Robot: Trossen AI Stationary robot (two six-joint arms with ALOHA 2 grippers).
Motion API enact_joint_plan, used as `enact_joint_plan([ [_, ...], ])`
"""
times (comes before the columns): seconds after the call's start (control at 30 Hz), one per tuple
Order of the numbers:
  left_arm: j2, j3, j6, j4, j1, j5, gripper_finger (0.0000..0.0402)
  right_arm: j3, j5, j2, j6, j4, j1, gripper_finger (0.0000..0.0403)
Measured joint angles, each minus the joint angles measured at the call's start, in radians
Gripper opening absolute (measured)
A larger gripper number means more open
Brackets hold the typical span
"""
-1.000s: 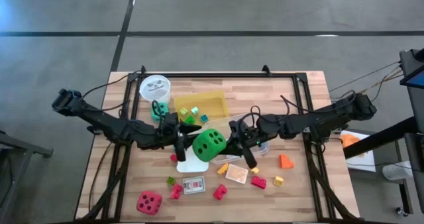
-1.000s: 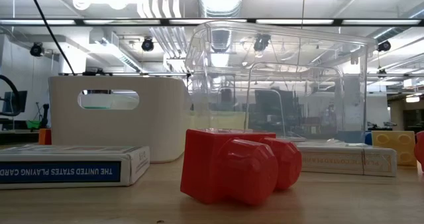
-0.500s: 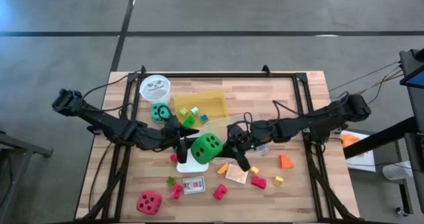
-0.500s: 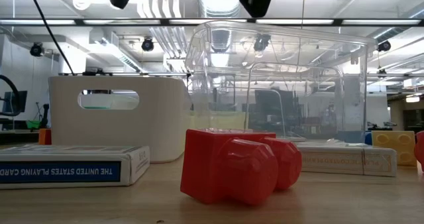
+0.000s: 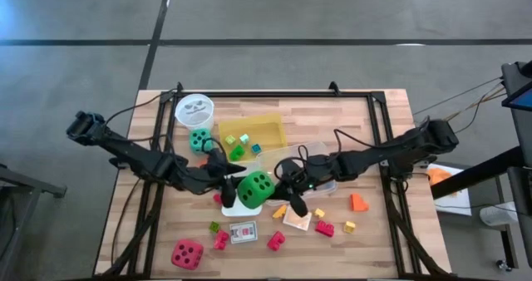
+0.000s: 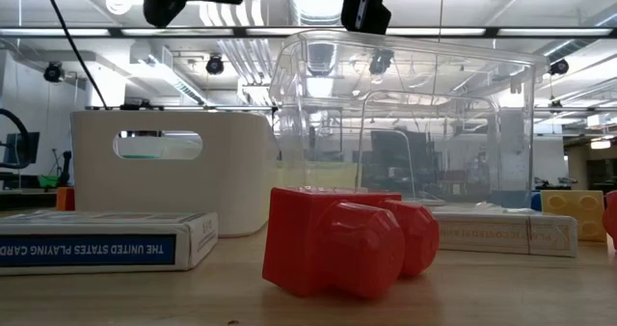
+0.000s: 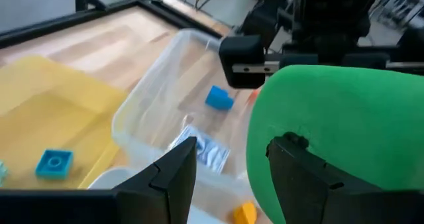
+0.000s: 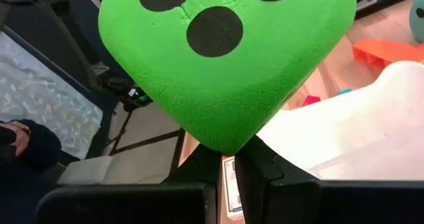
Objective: Pick & Place Toys
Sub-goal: Put the green dice into the white bin
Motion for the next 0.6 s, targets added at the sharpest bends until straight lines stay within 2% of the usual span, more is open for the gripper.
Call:
enact_joint_plan([
  [0.13, 0.000, 0.000, -0.062, -0.081, -0.004, 0.002, 0.0187, 0.030, 0.000, 0.043, 0.000, -0.024, -0.002, 0.0017],
  [0.6, -0.040, 0.000, -0.164, -0.251, -0.052, -0.002, 0.0187, 0.302, 0.034, 0.174, -0.117, -0.373, -0.003, 0.0017],
])
